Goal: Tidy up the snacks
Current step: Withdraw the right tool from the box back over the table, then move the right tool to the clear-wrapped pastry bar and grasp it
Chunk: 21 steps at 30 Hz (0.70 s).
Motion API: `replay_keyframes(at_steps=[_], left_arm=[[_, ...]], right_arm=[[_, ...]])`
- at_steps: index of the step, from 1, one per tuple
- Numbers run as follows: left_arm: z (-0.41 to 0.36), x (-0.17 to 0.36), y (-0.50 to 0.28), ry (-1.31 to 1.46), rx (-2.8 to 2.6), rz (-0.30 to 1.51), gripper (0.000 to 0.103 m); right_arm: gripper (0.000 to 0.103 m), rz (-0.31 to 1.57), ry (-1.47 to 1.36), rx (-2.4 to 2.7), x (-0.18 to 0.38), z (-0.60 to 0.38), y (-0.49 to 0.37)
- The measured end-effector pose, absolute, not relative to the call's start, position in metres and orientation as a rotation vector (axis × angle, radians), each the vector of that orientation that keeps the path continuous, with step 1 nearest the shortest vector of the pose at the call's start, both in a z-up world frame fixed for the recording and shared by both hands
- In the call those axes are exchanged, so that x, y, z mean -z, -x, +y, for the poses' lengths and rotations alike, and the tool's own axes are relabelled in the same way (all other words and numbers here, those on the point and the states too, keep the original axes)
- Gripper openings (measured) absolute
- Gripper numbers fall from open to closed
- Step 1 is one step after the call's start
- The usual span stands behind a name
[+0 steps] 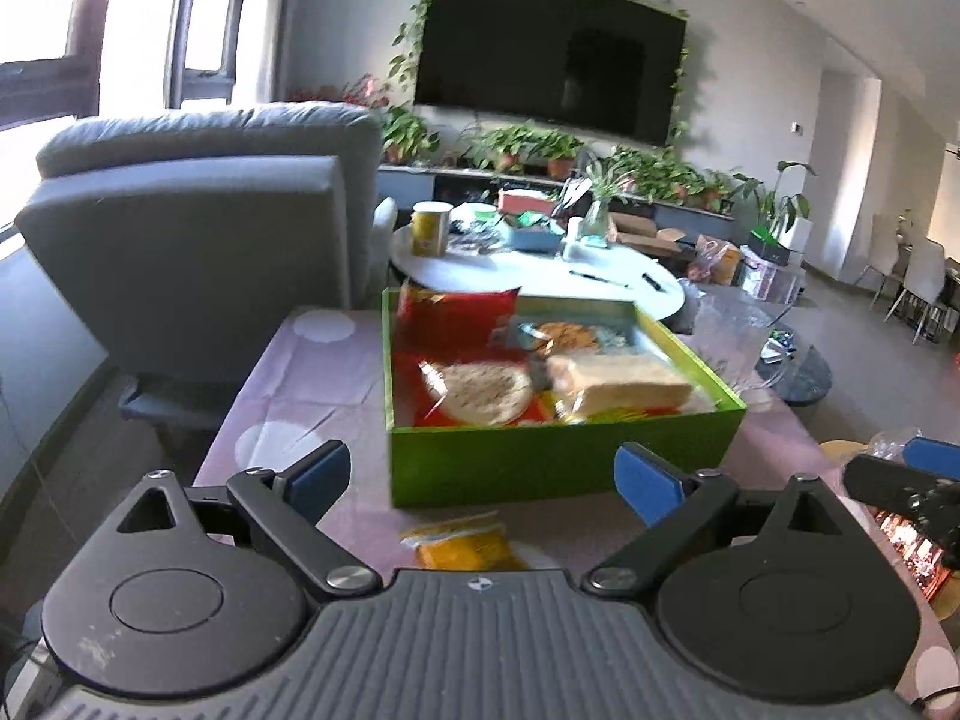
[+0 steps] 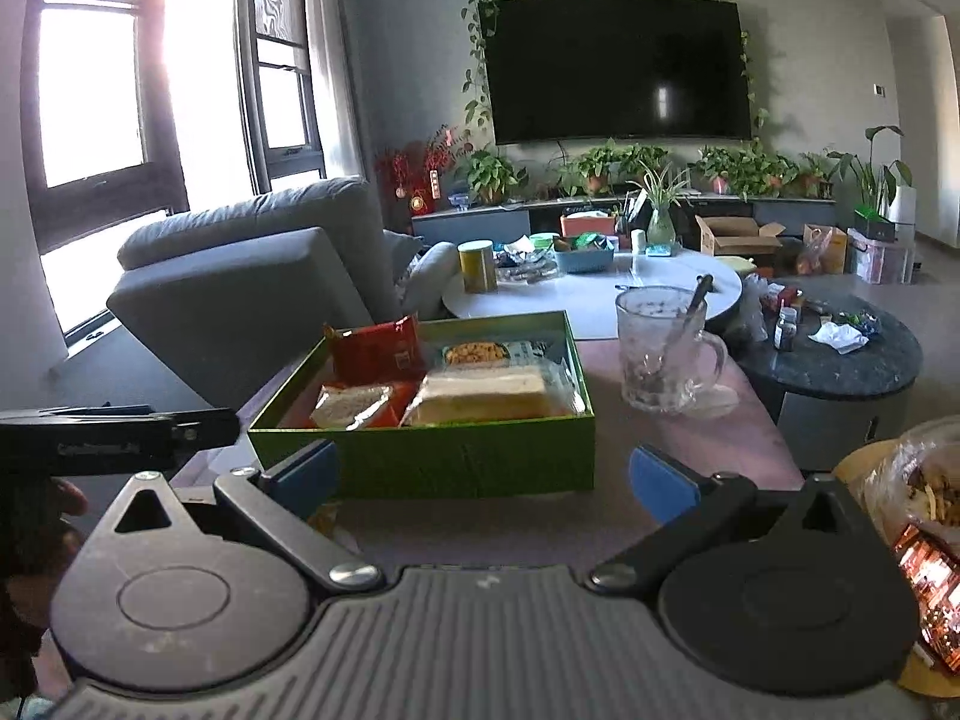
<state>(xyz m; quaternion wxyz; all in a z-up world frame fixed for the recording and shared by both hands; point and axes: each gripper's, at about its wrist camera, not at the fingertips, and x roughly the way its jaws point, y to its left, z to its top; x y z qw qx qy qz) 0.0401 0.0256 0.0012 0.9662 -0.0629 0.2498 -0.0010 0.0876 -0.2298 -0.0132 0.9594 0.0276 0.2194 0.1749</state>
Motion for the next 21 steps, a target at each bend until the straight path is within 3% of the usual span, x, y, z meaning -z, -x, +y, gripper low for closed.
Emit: replay_keyframes(at_steps=[21], left_arm=[[0.065, 0.062, -0.037, 0.112, -0.114, 0.729, 0.091]], right_arm=[[0.065, 0.552, 0.024, -0.408, 0.035, -0.214, -0.089]])
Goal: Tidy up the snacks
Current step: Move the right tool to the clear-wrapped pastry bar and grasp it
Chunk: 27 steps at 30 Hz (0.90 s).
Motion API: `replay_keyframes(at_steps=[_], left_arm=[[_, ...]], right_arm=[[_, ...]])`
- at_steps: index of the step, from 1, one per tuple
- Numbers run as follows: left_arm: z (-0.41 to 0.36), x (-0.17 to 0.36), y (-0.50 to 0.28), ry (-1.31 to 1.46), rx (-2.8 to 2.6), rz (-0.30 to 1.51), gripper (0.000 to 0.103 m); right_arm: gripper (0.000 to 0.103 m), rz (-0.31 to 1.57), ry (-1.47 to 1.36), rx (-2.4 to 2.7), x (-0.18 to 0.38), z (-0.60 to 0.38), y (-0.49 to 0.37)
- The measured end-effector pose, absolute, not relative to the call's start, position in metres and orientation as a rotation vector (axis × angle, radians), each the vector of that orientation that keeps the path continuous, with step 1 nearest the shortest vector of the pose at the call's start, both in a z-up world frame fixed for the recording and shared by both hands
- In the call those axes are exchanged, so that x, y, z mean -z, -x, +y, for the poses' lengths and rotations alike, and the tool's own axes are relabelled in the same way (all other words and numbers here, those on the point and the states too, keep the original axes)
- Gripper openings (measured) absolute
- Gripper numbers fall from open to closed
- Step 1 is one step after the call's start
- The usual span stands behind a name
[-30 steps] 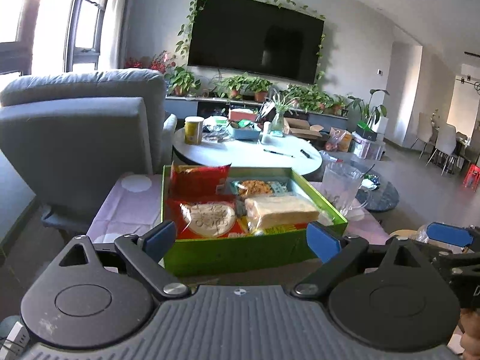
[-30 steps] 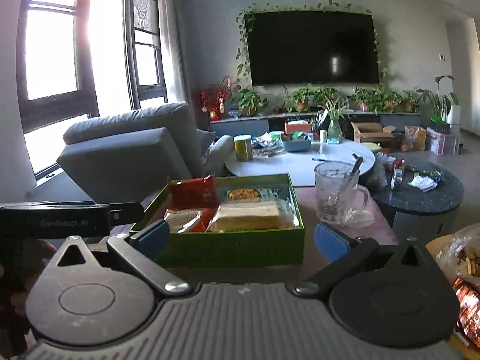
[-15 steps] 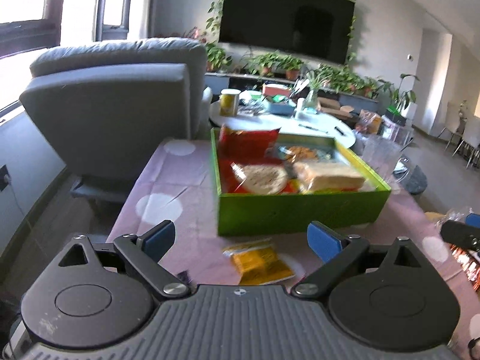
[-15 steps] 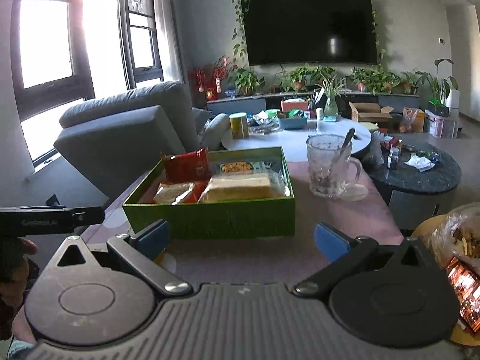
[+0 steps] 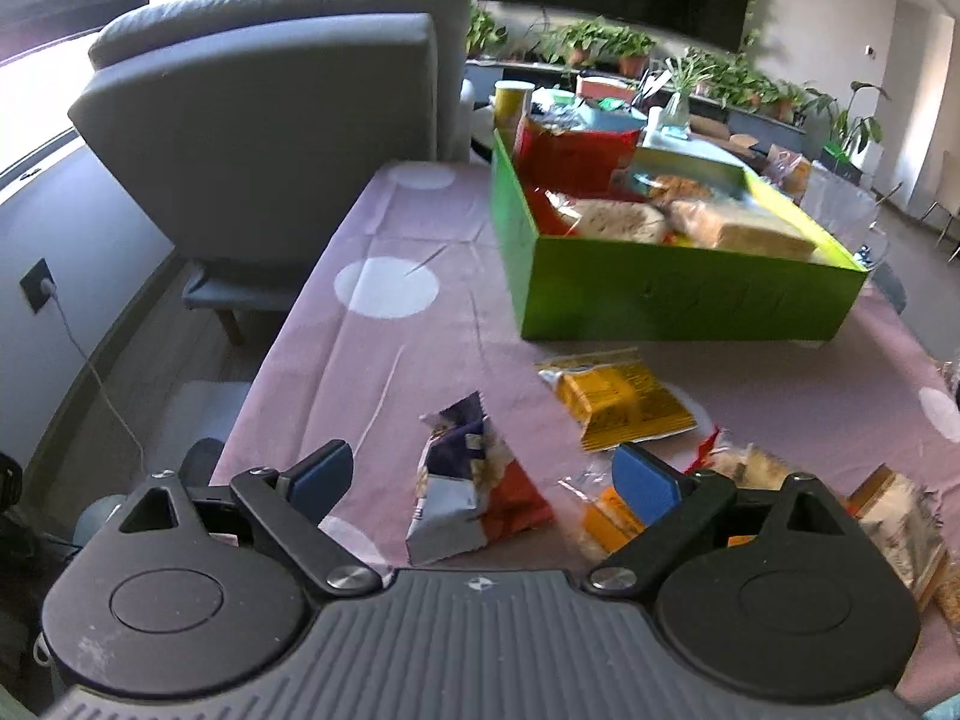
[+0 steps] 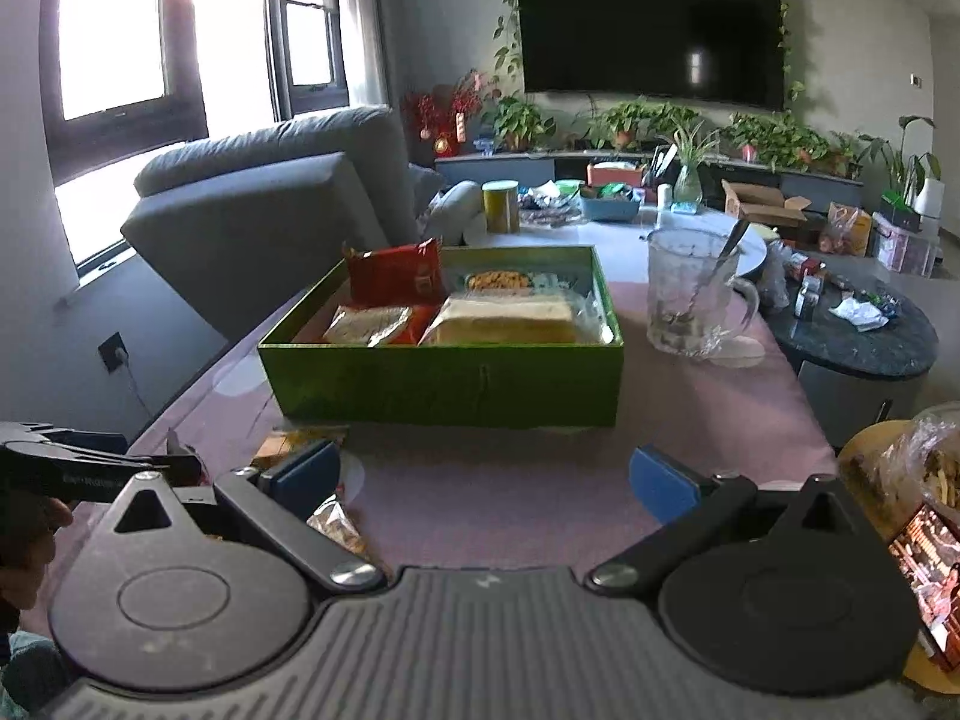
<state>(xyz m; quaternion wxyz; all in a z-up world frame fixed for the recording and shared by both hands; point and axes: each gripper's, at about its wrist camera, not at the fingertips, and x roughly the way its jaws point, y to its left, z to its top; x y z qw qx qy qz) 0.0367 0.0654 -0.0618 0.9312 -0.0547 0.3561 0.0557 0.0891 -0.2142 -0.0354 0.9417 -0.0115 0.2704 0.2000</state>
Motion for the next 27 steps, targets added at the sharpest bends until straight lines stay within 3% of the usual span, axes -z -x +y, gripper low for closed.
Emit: replay_keyframes(at_steps=[13, 21, 27], left_arm=[[0.075, 0.078, -0.052, 0.148, -0.128, 0.774, 0.089], [0.079, 0.083, -0.057, 0.172, -0.088, 0.787, 0.068], [0.076, 0.085, -0.058, 0.114, -0.082, 0.781, 0.061]], right_arm=[[0.065, 0.631, 0.123, -0.506, 0.055, -0.188, -0.091], [0.065, 0.699, 0.235, -0.572, 0.074, -0.161, -0.097], [0.065, 0.729, 0.292, -0.588, 0.082, -0.148, -0.102]])
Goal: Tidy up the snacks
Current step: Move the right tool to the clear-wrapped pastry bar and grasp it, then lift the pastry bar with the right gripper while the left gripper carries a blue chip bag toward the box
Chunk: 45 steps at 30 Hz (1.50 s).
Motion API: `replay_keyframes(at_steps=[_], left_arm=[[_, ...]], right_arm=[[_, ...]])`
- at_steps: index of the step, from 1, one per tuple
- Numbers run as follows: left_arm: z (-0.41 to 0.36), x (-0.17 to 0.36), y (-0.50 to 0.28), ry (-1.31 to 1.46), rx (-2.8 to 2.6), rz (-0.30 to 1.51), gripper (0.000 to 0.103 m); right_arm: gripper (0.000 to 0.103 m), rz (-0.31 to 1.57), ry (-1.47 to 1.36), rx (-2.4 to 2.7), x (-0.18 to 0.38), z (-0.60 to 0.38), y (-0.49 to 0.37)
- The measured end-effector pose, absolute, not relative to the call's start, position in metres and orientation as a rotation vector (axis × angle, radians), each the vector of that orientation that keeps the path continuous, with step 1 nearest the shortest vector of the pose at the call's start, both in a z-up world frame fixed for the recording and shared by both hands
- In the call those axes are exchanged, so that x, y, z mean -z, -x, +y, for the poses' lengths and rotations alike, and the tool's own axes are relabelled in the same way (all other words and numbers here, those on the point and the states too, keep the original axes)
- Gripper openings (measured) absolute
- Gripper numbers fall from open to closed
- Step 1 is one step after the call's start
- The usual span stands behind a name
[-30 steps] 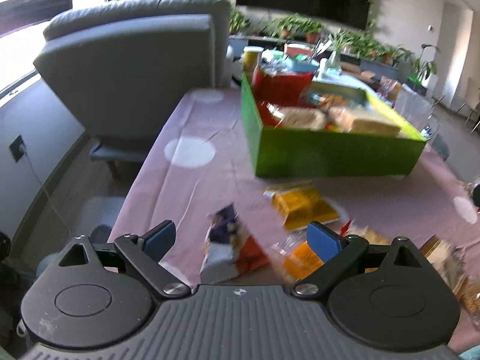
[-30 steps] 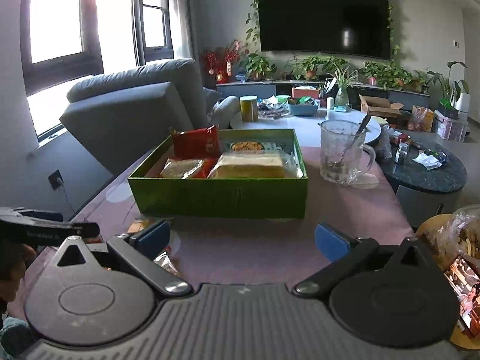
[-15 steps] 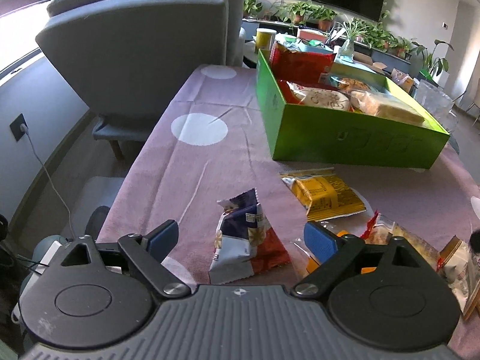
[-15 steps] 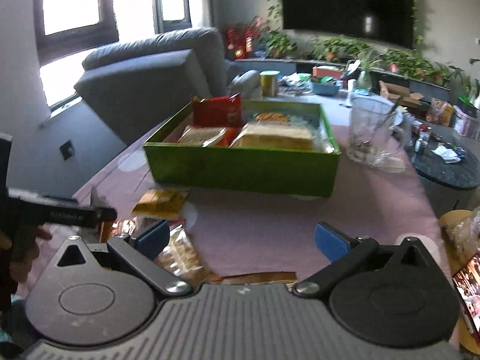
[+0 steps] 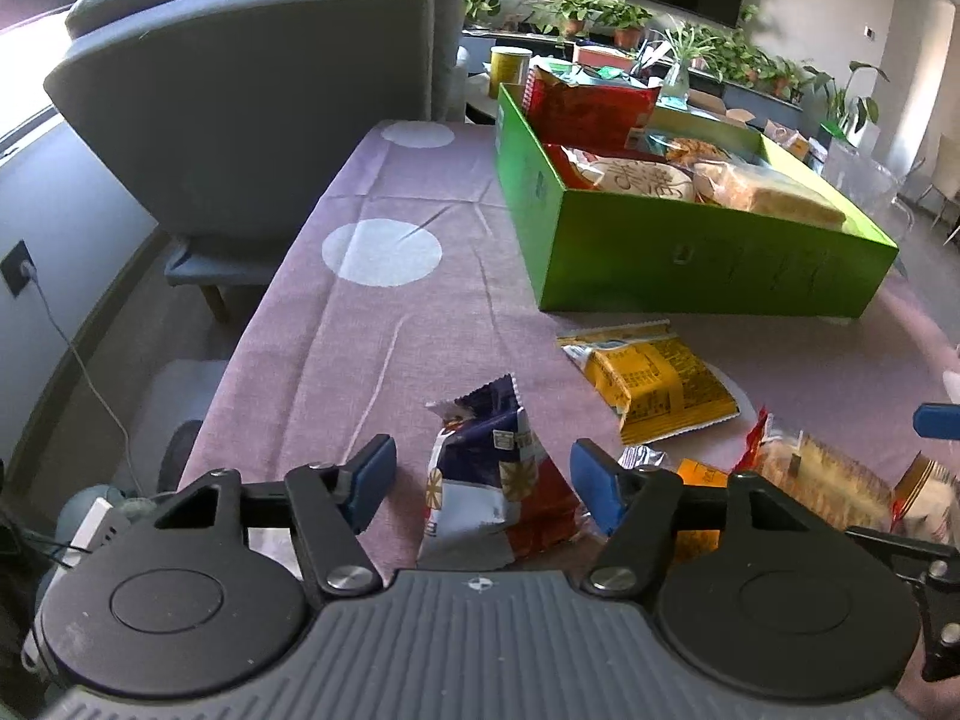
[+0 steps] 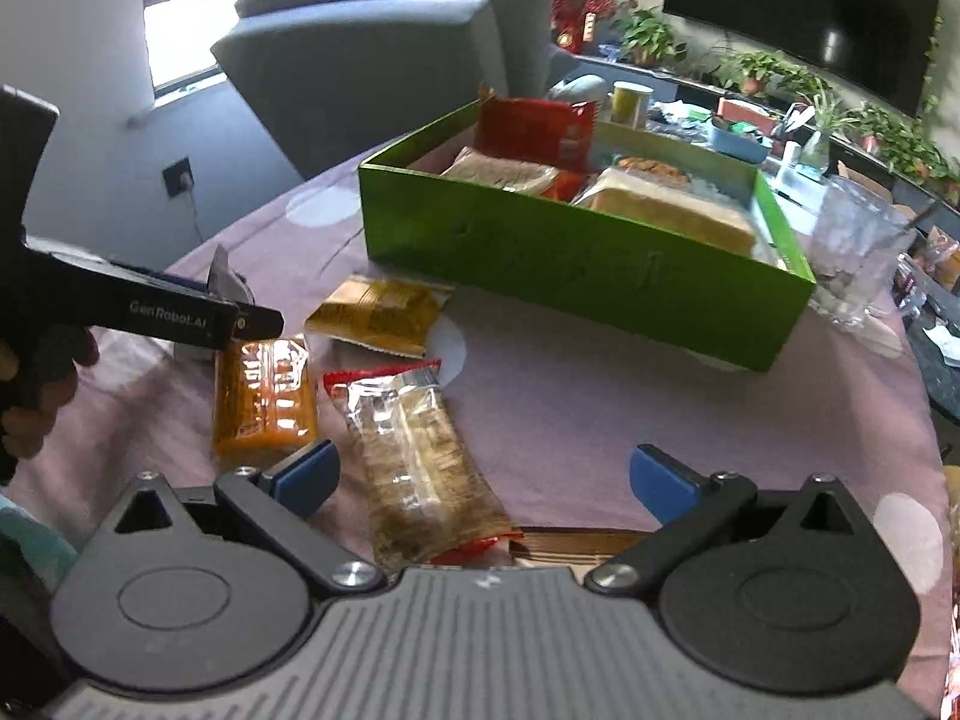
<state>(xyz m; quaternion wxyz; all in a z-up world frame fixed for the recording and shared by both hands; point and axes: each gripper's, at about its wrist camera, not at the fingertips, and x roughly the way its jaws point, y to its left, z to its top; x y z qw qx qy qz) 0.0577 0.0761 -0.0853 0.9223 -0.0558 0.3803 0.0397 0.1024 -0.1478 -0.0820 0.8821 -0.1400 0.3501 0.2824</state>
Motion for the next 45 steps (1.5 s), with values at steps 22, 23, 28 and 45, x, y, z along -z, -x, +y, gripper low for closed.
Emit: replay_keyframes(at_steps=[22, 23, 28, 45], left_arm=[[0.07, 0.08, -0.057, 0.078, 0.006, 0.746, 0.035], [0.07, 0.079, -0.057, 0.078, 0.007, 0.744, 0.035], [0.072, 0.074, -0.055, 0.089, 0.006, 0.73, 0.034], [0.065, 0.05, -0.056, 0.066, 0.039, 0.671, 0.033]], right_arm=[[0.047, 0.836, 0.249, -0.544, 0.09, -0.14, -0.126], [0.047, 0.835, 0.245, -0.541, 0.089, -0.14, -0.126], [0.045, 0.818, 0.193, -0.535, 0.082, -0.146, -0.127], [0.045, 0.754, 0.093, -0.531, 0.062, -0.163, -0.131]])
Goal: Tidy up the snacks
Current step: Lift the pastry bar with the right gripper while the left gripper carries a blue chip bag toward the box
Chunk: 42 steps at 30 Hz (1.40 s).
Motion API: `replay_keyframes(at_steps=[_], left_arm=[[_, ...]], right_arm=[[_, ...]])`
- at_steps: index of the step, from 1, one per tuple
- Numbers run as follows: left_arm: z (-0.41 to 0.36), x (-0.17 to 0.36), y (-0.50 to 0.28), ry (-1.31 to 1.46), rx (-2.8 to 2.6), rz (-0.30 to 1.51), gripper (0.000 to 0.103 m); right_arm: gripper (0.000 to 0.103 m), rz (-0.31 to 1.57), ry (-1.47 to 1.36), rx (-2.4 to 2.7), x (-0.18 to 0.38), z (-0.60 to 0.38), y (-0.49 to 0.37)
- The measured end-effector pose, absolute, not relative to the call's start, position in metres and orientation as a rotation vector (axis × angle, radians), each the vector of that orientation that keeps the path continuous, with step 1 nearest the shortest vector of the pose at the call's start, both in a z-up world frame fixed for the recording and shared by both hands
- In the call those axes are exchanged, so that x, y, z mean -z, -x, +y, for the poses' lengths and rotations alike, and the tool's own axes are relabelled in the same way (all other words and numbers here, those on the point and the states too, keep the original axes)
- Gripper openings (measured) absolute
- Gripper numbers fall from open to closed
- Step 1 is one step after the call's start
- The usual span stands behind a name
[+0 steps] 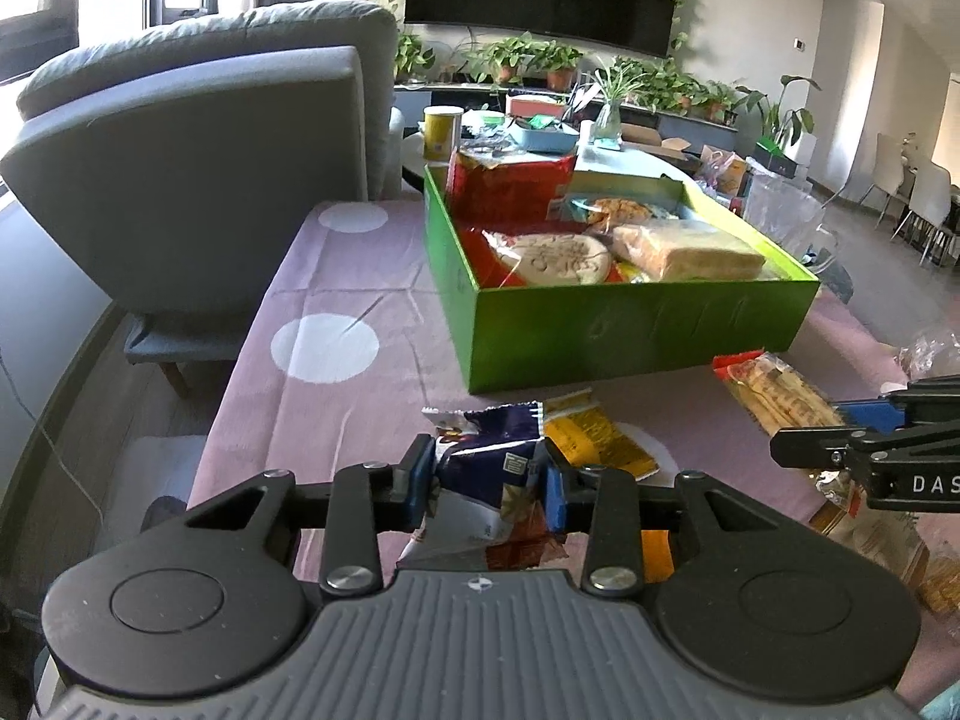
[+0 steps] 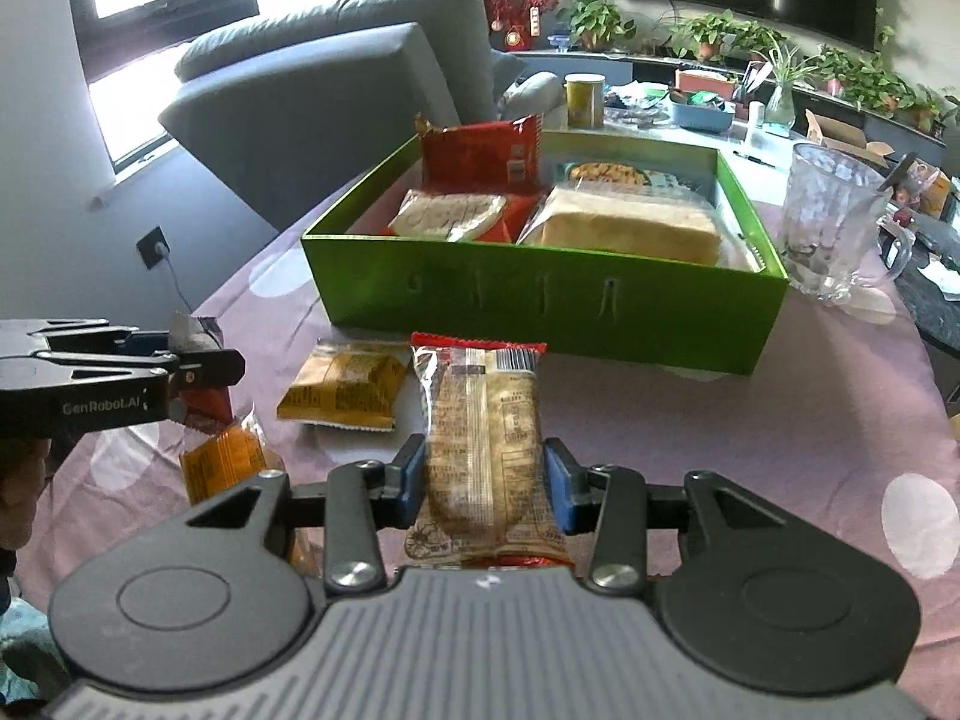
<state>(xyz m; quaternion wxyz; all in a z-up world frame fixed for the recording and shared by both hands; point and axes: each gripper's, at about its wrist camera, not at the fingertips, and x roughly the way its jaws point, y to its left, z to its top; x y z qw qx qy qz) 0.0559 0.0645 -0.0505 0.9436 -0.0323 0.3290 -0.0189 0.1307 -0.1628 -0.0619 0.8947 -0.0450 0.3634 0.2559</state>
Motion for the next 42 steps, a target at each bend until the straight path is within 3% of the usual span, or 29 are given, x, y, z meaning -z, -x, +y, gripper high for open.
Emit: replay_keyframes(at_steps=[42], left_arm=[[0.015, -0.007, -0.111, -0.022, 0.149, 0.57, 0.033]], right_arm=[[0.045, 0.591, -0.04, -0.491, 0.013, -0.193, -0.179]])
